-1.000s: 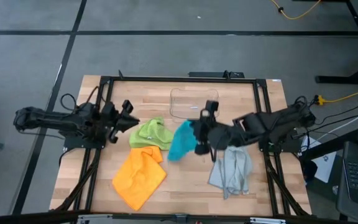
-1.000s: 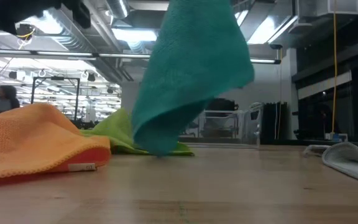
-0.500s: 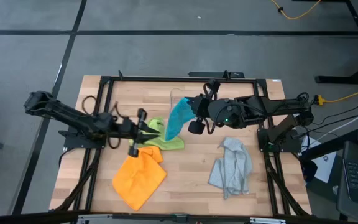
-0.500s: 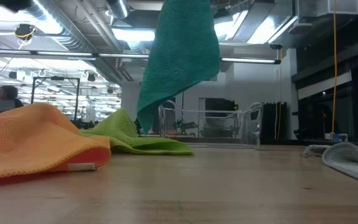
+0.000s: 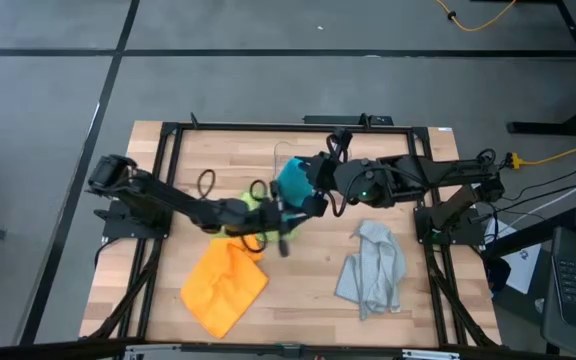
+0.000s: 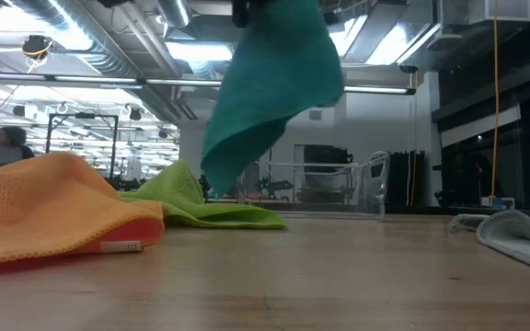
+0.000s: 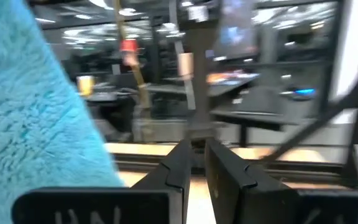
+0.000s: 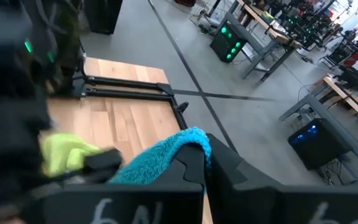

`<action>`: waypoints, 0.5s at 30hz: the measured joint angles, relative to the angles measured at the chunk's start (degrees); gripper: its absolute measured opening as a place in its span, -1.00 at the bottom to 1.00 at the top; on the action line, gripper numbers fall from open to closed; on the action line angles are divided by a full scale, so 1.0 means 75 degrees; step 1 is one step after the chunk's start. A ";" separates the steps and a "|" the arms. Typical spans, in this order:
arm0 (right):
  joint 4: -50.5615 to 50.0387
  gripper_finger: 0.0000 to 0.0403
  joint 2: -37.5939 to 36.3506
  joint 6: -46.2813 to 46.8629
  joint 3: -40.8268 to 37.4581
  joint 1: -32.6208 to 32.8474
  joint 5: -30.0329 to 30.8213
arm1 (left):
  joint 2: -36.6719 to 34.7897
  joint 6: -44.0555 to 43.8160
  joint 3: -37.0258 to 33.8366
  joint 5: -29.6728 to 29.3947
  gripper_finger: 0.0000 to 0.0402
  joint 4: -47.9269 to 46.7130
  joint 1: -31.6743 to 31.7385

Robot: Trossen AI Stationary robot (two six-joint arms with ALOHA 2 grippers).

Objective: Fold microfiber towels
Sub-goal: Fold the blue towel

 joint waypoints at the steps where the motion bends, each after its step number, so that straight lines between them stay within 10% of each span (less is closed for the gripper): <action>1: 0.0032 -0.99 0.0000 -0.0032 0.0000 0.0035 0.0005 | 0.0112 0.0104 0.0138 -0.0242 -0.81 -0.0172 0.0012; 15: -0.0676 -1.00 0.0000 0.0079 0.0000 0.0837 0.1351 | 0.0032 0.0869 0.1315 -0.6194 -0.81 -0.3913 -0.1013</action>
